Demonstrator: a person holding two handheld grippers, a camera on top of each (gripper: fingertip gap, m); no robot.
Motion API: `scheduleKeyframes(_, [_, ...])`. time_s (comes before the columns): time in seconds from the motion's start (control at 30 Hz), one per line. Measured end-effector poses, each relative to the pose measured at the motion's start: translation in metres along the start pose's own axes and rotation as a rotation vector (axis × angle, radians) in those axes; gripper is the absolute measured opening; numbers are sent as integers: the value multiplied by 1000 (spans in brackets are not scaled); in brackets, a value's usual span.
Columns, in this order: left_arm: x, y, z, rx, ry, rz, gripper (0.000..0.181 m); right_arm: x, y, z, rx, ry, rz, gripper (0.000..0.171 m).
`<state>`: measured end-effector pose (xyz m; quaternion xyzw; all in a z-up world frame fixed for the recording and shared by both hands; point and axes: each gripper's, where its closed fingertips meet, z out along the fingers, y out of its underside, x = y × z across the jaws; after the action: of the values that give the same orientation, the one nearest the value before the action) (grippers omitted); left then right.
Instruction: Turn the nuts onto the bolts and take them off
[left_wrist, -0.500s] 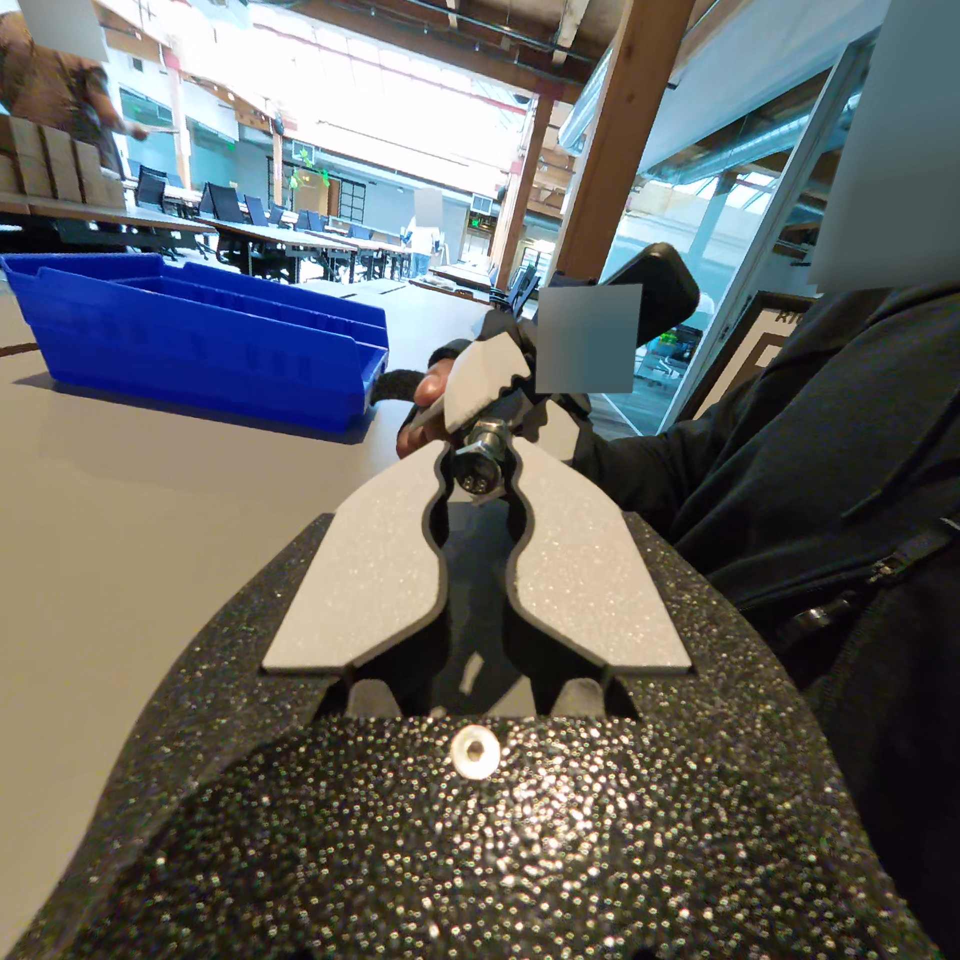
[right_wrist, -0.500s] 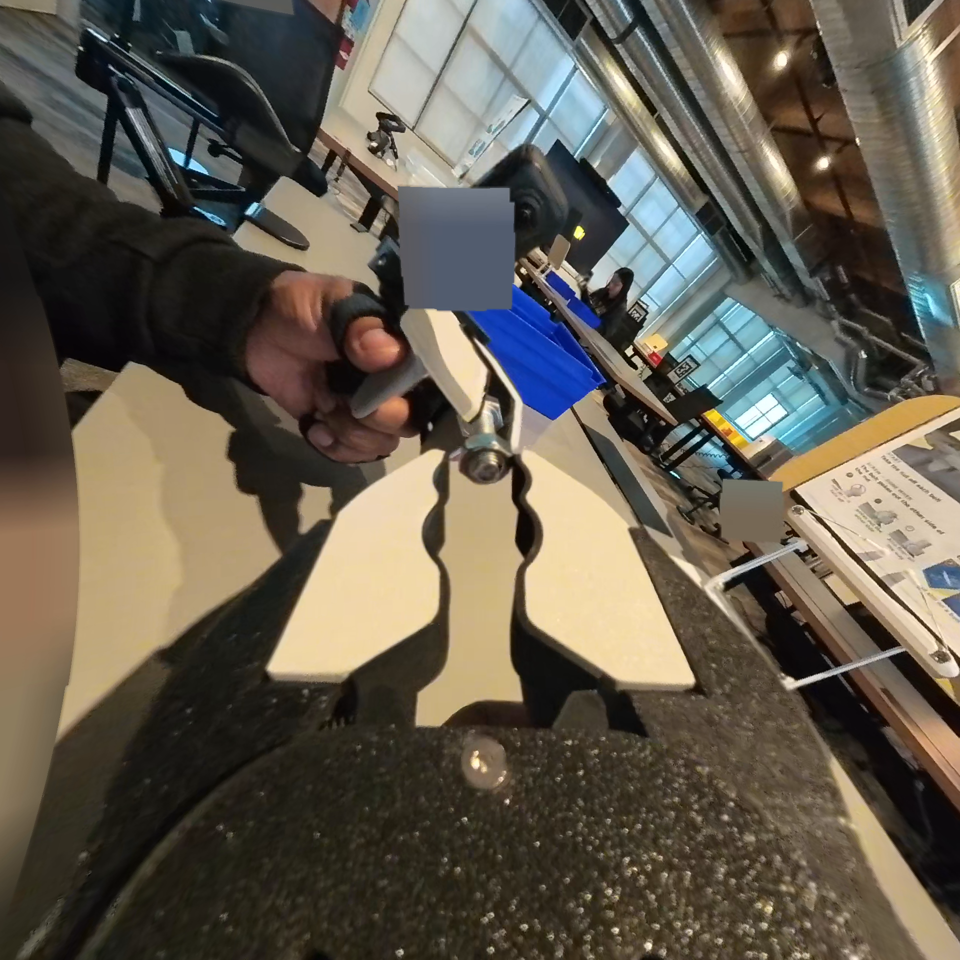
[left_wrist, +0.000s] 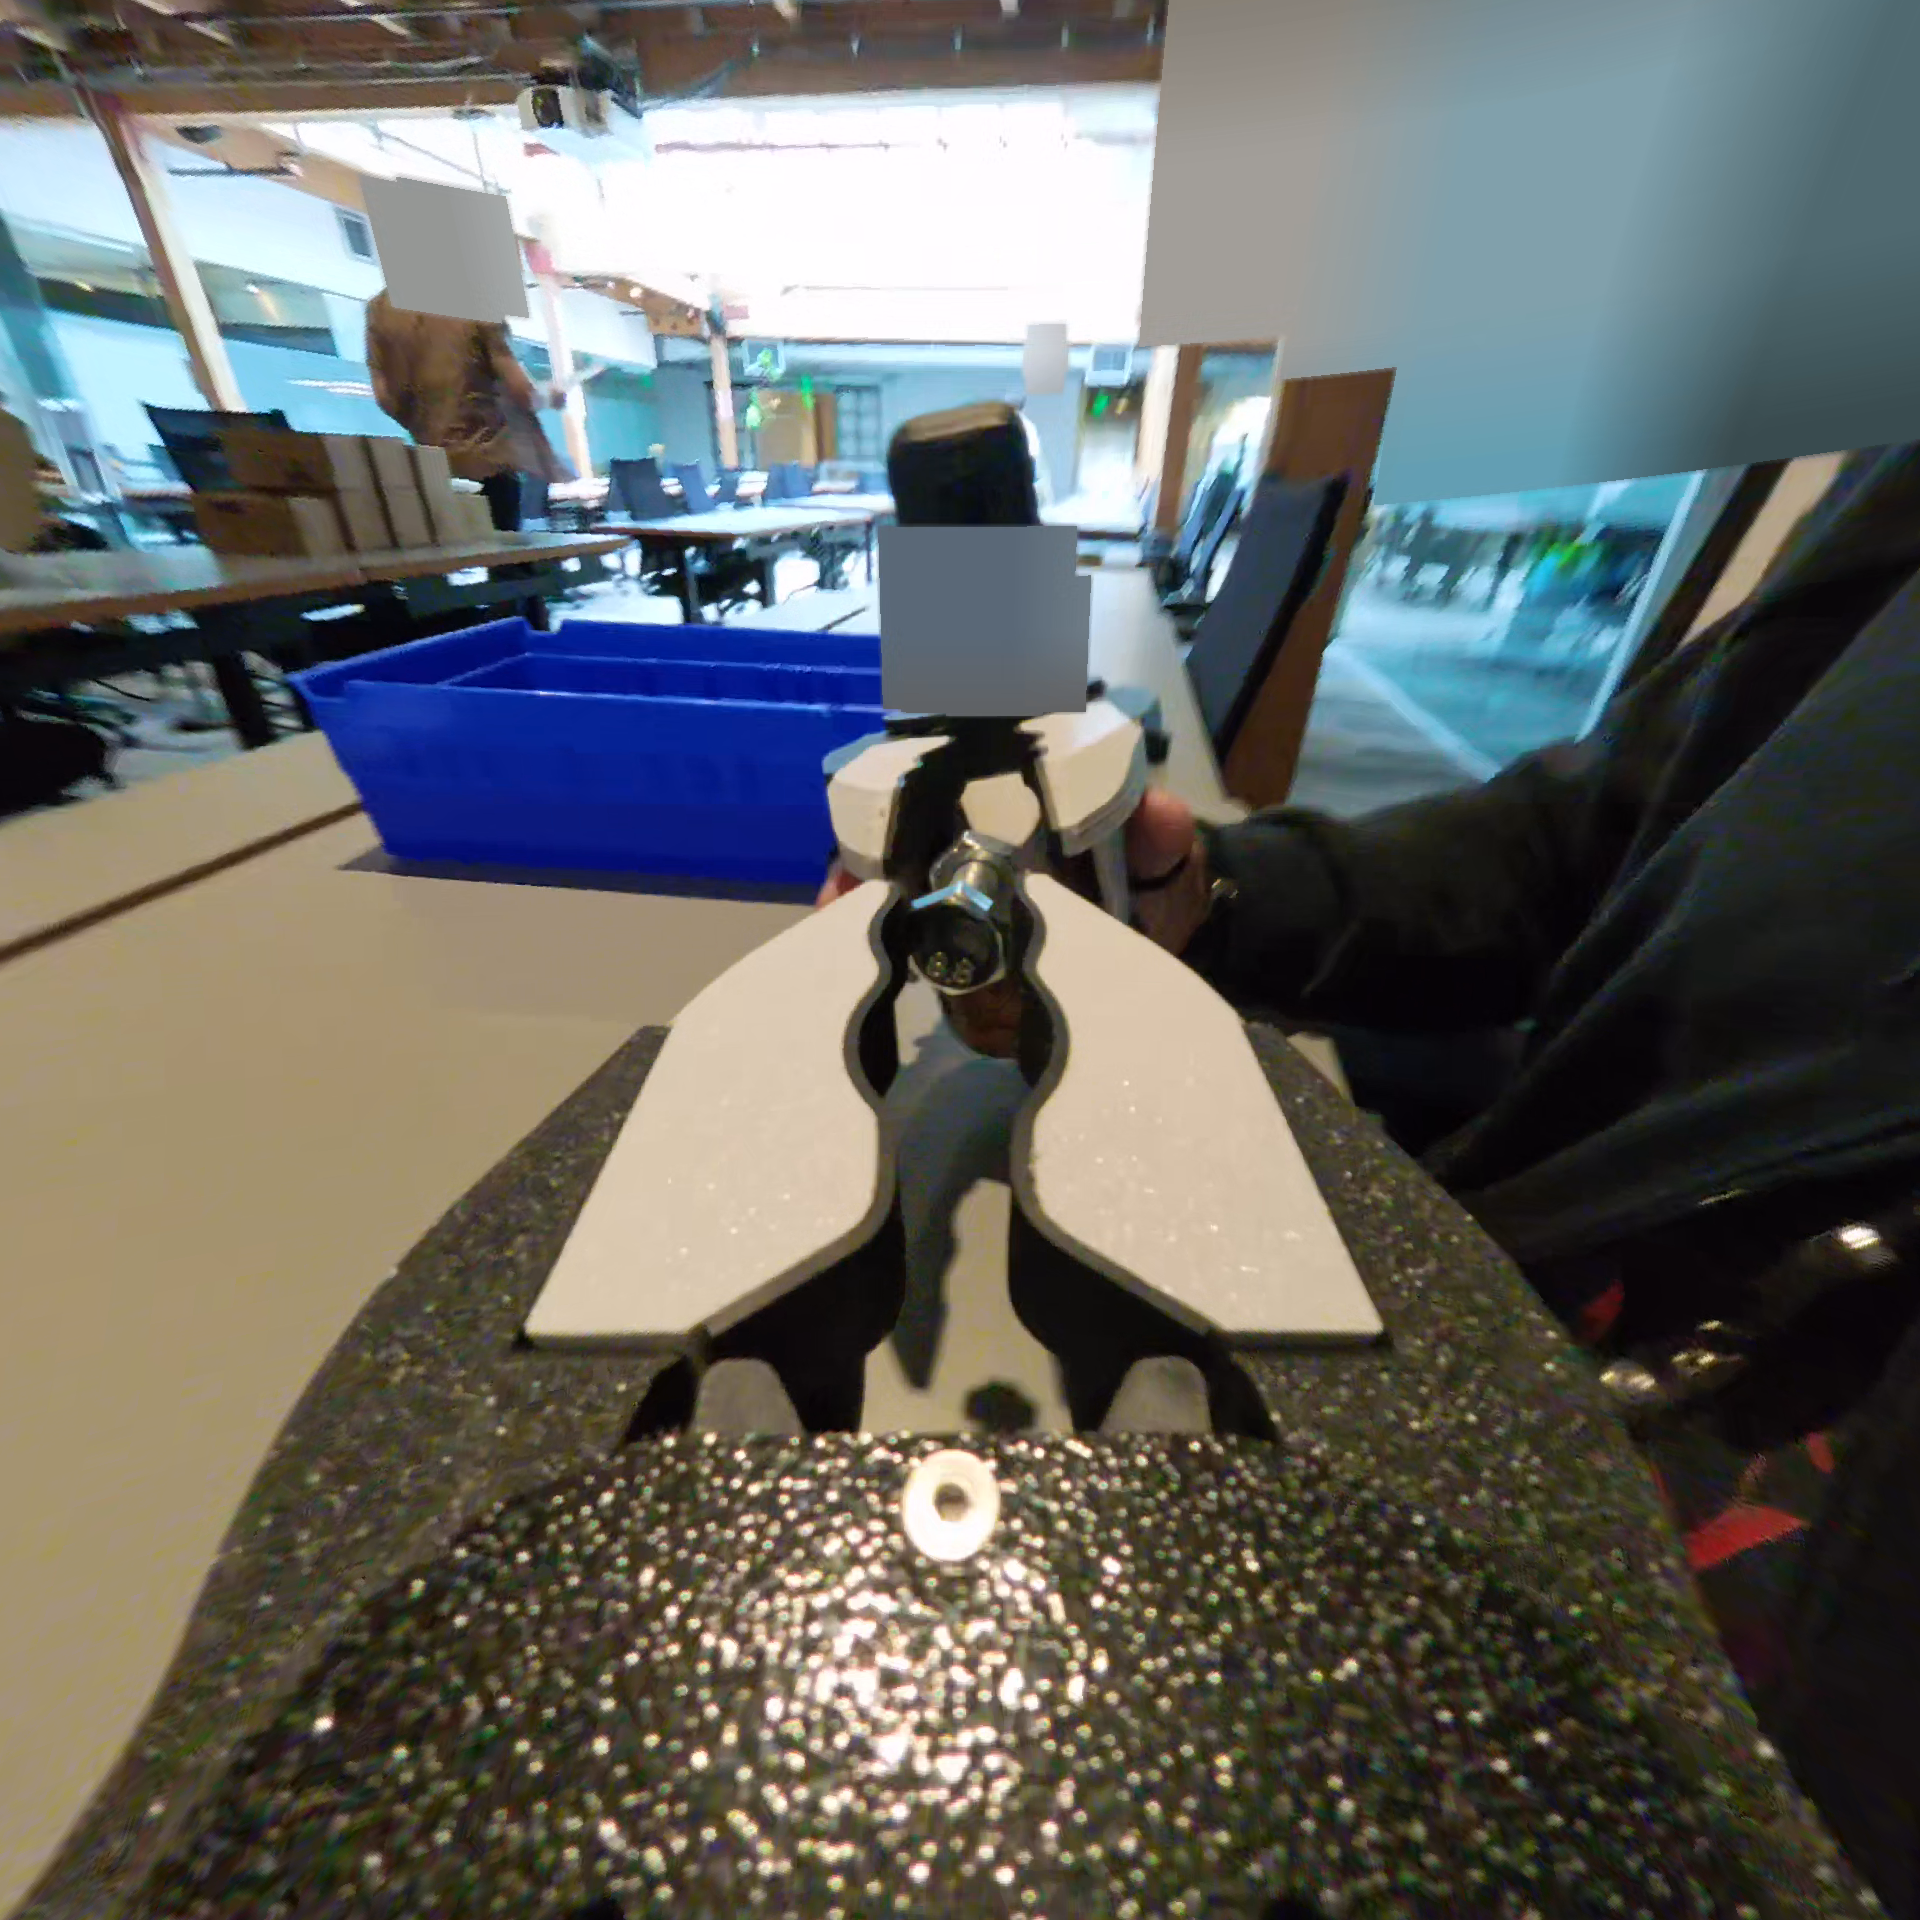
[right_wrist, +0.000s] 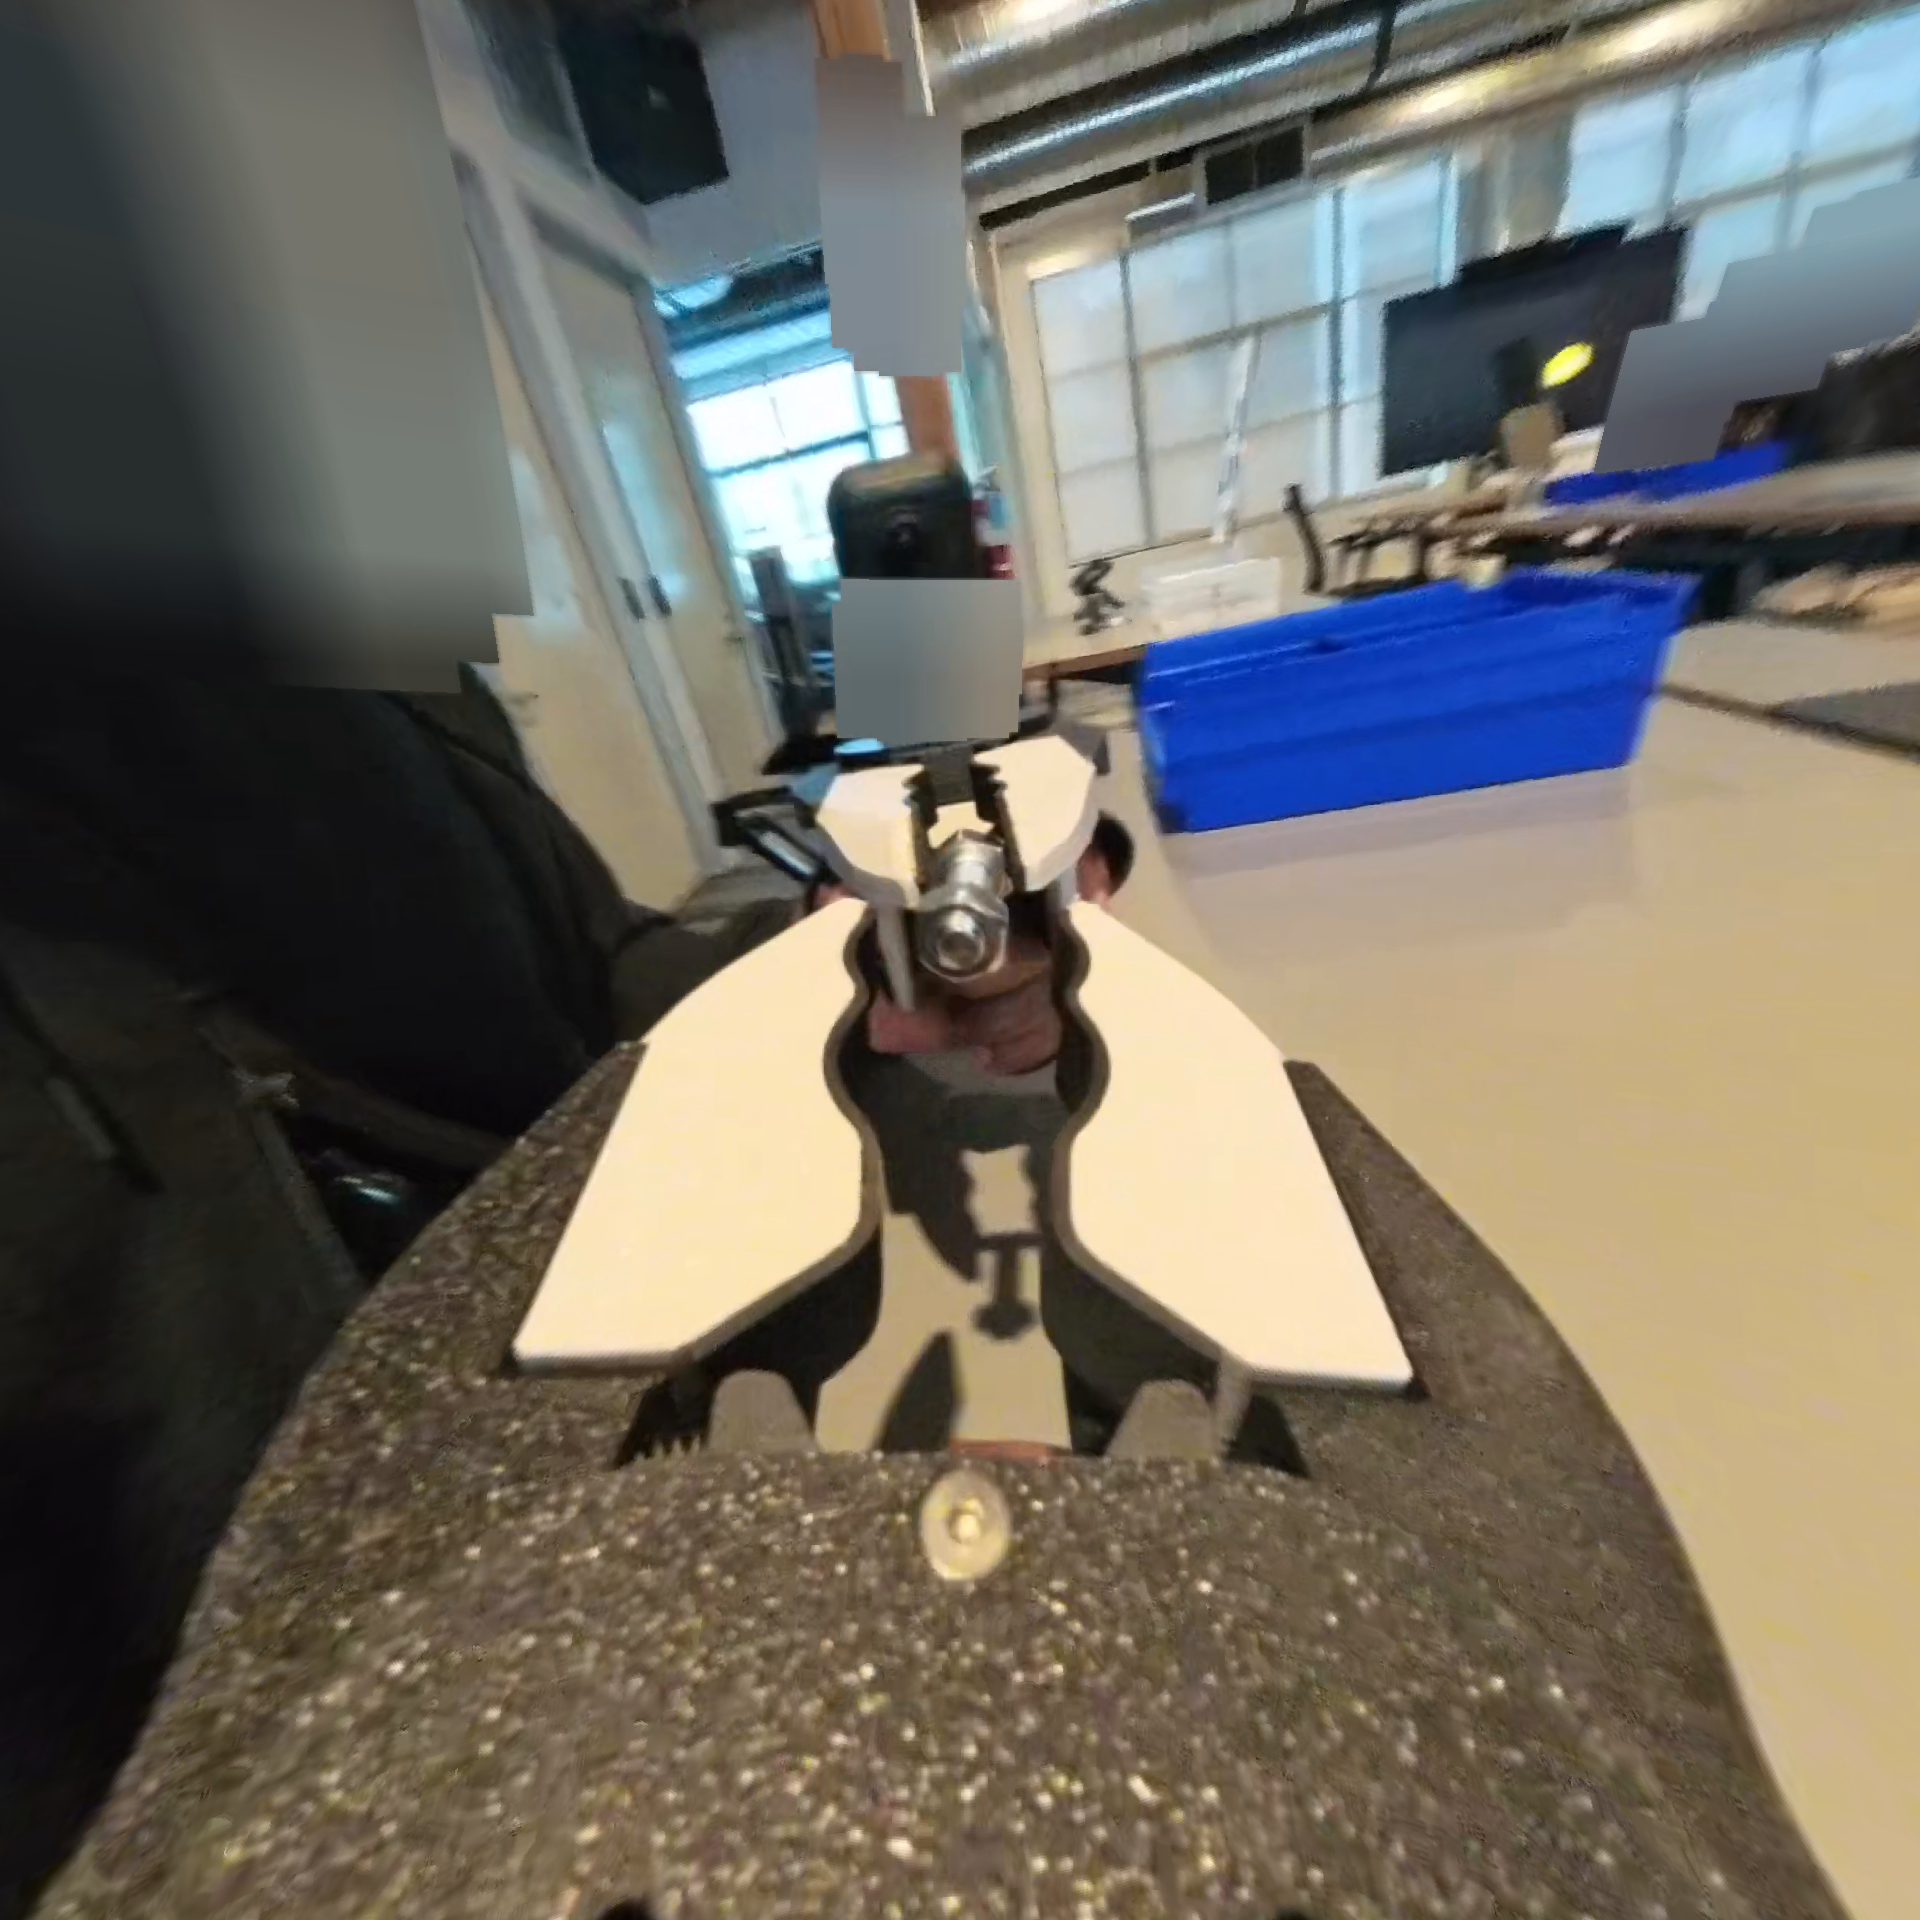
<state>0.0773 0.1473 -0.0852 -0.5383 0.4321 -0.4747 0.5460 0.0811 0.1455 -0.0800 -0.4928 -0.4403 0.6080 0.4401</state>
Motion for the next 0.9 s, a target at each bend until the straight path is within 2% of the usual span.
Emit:
scheduleKeyframes(0.23, [2, 6, -5, 55, 114, -266, 17, 0, 1, 1, -128, 274, -590, 33])
scheduleKeyframes(0.37, [6, 6, -5, 88, 162, -351, 17, 0, 15, 9, -218, 302, -699, 32])
scheduleKeyframes(0.47, [8, 8, -3, 65, 165, -356, 17, -4, 16, 11, -217, 283, -701, 21])
scheduleKeyframes(0.63, [10, 8, -2, 46, 113, -213, 17, -6, 17, 12, -191, 217, -482, 17])
scheduleKeyframes(0.7, [10, 8, -3, 19, 62, -78, 17, -7, 17, 13, -148, 150, -284, 17])
scheduleKeyframes(0.83, [11, 9, -3, -68, -66, 229, 18, -10, 19, 13, -19, -92, 269, 17])
scheduleKeyframes(0.9, [11, 7, -3, -58, -93, 237, 17, -11, 17, 12, 19, -147, 347, 18])
